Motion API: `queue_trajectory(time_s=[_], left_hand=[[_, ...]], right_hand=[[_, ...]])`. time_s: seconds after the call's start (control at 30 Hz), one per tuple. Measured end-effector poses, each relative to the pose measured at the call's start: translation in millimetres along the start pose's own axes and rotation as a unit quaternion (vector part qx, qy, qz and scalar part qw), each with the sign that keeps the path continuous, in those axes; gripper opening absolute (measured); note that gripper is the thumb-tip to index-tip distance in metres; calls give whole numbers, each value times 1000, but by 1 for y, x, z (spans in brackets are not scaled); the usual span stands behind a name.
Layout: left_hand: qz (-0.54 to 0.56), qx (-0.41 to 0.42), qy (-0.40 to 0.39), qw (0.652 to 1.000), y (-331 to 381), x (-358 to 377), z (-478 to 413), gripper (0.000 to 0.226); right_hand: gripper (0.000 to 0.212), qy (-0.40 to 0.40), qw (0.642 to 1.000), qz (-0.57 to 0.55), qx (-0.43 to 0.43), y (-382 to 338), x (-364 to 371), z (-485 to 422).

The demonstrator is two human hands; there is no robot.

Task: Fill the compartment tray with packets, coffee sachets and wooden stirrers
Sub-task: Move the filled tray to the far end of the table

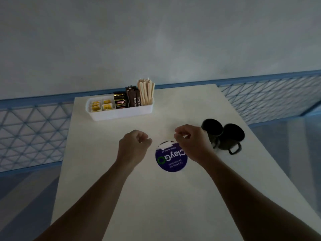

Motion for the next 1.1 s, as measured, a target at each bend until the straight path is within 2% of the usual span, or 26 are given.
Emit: queue_trajectory(time_s=[0.23,0.4,0.5,0.57,0.63,0.7,0.83,0.93,1.1], left_hand=[[11,35,-142,989,28,79,45,15],[35,21,-194,980,43,135,51,23],[63,-2,-208,976,53,158,49,32],[83,-21,-209,974,62,171,48,45],[90,-23,-211,973,70,184,48,51],[78,-22,-205,975,78,194,48,54],[98,-21,-170,980,89,210,45,57],[122,-38,-146,981,92,222,39,56],[135,-60,-143,979,99,239,32,39]], right_hand=[[6,70,996,8,58,66,-60,44],[10,124,985,47,112,120,-99,49],[21,149,977,50,142,147,-111,44],[34,136,974,50,172,163,-117,37],[48,93,974,41,204,177,-119,30],[52,45,975,13,216,186,-120,21],[33,-14,981,-20,192,188,-124,7],[29,-50,982,-61,172,188,-124,0],[24,-72,970,-144,181,192,-119,-13]])
Point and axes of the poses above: each hand's wrist, its own z-axis away from the middle knuckle, its own x-axis out of the palm, y = z × x, the point moved 2 cm from there along -z, towards the middle knuckle
